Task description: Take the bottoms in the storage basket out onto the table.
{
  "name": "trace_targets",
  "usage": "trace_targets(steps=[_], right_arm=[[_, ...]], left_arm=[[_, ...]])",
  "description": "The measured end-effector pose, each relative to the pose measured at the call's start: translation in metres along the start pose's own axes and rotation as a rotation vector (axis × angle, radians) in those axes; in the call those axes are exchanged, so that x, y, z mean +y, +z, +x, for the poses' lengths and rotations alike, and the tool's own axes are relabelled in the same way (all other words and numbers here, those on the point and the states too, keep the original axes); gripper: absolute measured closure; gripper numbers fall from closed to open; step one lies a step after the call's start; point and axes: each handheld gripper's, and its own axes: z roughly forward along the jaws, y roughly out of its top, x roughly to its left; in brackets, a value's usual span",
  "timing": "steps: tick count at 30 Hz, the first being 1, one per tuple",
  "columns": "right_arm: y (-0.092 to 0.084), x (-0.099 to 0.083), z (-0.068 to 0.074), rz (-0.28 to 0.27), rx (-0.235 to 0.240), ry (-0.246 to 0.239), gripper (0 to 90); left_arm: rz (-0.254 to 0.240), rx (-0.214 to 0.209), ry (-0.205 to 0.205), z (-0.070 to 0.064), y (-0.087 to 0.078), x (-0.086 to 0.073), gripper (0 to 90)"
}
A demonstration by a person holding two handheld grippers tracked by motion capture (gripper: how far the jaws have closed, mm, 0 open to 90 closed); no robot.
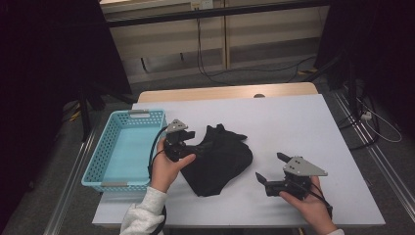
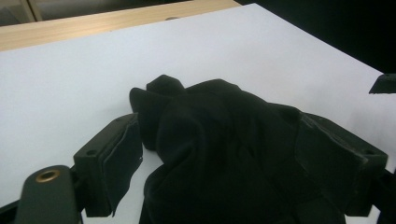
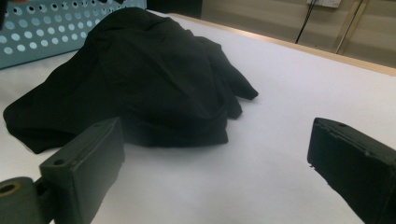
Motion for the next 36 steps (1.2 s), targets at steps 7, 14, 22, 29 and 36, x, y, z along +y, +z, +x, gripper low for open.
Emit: trace_targets(steps=[7, 14, 22, 29, 36], right_arm=[[0.024, 0.007, 0.011, 0.029, 0.099, -0.038, 24.3], [0.048, 0.009, 0.028, 0.118, 0.187, -0.045, 44.7], [0.069, 0.013, 0.035, 0.159, 0.167, -0.086, 69.6], [0.062, 0.026, 0.006, 0.125, 0.127, -0.027, 90.0], [0.059, 0.021, 0.008, 0.098, 0.200, -0.005, 55.8]], left_arm=[[0.002, 0.011, -0.013, 0.002, -0.003, -0.003, 12.8], [-0.012, 0.015, -0.017, 0.004, -0.007, -0.002, 12.5], [-0.017, 0.016, -0.020, 0.005, -0.008, -0.003, 12.5], [-0.019, 0.015, -0.029, 0.007, -0.010, -0.006, 12.7], [-0.011, 0.016, -0.024, 0.005, -0.009, -0.006, 12.8]])
